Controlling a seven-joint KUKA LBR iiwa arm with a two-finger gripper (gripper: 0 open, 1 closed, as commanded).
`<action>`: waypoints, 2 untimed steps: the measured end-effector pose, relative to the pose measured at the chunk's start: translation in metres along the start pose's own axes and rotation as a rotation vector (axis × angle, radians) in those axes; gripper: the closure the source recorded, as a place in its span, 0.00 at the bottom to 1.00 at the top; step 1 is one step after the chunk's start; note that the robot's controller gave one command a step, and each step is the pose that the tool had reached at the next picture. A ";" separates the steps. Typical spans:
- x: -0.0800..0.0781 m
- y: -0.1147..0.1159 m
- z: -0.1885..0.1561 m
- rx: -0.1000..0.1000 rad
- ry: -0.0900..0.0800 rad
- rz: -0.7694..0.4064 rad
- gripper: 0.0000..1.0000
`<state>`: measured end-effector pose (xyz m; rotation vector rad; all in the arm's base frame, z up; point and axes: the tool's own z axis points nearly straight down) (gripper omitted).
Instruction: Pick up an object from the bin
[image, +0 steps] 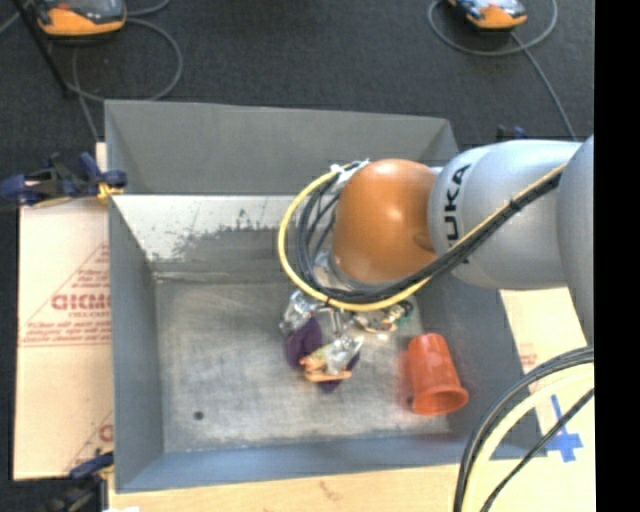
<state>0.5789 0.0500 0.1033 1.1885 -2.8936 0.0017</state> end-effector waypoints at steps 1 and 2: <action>0.000 0.000 0.000 0.000 0.000 0.000 1.00; 0.001 0.000 -0.002 0.000 0.000 0.000 1.00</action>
Offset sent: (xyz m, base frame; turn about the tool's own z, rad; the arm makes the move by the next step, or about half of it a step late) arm 0.0001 -0.0001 0.0500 0.0000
